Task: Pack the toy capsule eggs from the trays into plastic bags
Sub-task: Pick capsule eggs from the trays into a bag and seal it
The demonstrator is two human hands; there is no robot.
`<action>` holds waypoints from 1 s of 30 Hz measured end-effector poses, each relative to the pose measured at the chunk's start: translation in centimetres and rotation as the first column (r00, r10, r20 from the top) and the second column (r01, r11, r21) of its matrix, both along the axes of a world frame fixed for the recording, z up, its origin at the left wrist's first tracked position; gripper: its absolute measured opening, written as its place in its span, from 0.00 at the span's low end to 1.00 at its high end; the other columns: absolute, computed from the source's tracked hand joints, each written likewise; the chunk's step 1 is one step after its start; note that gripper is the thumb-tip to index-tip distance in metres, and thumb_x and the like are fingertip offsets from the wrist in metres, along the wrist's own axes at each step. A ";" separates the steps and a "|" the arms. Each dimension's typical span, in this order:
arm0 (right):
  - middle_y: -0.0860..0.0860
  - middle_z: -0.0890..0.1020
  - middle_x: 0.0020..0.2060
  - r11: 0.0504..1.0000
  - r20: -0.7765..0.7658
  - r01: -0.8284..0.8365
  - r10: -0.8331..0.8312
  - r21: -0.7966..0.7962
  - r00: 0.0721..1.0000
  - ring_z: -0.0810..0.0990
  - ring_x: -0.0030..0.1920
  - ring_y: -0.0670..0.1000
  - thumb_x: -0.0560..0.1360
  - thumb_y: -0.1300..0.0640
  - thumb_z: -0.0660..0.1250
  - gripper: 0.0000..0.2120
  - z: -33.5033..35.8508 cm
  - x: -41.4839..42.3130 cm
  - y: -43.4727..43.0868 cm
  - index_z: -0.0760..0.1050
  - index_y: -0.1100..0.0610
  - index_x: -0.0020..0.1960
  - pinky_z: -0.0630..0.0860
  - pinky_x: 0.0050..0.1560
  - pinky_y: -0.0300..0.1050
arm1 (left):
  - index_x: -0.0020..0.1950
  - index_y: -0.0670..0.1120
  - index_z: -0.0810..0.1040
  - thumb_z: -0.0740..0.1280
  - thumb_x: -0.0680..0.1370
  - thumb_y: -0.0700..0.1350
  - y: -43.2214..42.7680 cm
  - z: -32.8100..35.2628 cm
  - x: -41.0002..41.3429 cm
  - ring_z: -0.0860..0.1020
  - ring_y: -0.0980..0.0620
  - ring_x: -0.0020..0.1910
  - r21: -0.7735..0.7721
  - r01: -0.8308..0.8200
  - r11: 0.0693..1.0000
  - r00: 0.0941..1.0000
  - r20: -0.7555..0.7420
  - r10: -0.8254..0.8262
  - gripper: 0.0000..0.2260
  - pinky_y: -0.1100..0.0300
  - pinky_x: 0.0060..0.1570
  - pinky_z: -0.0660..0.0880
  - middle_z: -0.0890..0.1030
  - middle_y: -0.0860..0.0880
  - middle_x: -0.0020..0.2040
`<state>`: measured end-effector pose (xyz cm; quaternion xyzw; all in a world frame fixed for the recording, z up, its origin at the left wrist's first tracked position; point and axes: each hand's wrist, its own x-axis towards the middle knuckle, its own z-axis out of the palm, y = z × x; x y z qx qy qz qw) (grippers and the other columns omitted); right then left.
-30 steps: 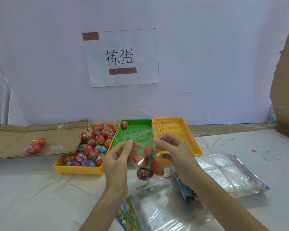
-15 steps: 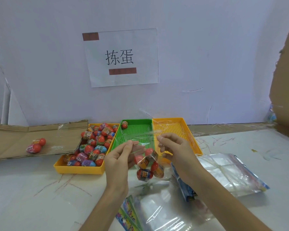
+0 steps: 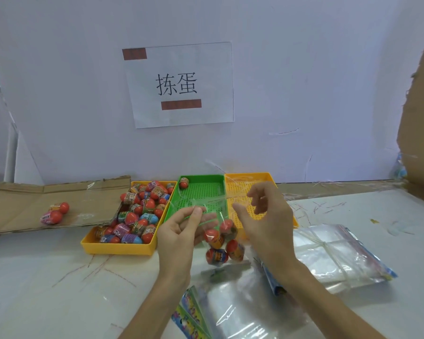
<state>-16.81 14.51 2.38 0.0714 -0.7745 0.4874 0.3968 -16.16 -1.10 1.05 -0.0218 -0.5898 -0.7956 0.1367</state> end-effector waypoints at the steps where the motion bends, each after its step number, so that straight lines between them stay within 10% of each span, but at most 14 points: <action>1: 0.46 0.75 0.36 0.993 -0.122 0.014 0.000 0.115 0.992 0.72 0.37 0.45 0.71 0.64 0.77 0.13 0.1 0.2 -0.2 0.74 0.51 0.45 0.71 0.39 0.38 | 0.53 0.42 0.83 0.68 0.81 0.43 0.1 -0.1 0.1 0.87 0.44 0.45 -0.050 -0.018 0.999 0.999 -0.032 0.016 0.06 0.58 0.41 0.83 0.88 0.44 0.44; 5: 0.44 0.80 0.41 0.928 -0.286 -0.032 0.147 0.372 0.947 0.77 0.42 0.45 0.76 0.59 0.70 0.01 0.0 0.7 -1.1 0.80 0.55 0.46 0.73 0.47 0.47 | 0.50 0.47 0.85 0.69 0.80 0.41 0.4 -0.3 0.6 0.86 0.46 0.39 -0.223 -0.096 0.970 0.981 -0.188 0.054 0.04 0.53 0.41 0.83 0.87 0.47 0.38; 14: 0.42 0.82 0.45 0.922 -0.181 -0.152 0.228 0.356 0.957 0.80 0.45 0.43 0.76 0.58 0.74 0.04 -0.2 0.6 -0.9 0.82 0.52 0.50 0.74 0.51 0.52 | 0.54 0.60 0.81 0.69 0.80 0.38 0.9 -0.4 1.4 0.83 0.62 0.39 -0.435 -0.217 0.874 0.905 -0.426 0.012 0.15 0.73 0.37 0.76 0.85 0.62 0.40; 30: 0.41 0.81 0.40 0.924 -0.159 -0.140 0.207 0.355 0.965 0.80 0.44 0.42 0.74 0.62 0.72 0.04 -0.3 0.4 -0.8 0.81 0.53 0.44 0.71 0.52 0.47 | 0.54 0.57 0.80 0.65 0.81 0.50 0.5 -1.8 0.8 0.84 0.59 0.40 -0.564 -0.309 0.766 0.859 -0.512 -0.030 0.05 0.57 0.39 0.81 0.84 0.59 0.42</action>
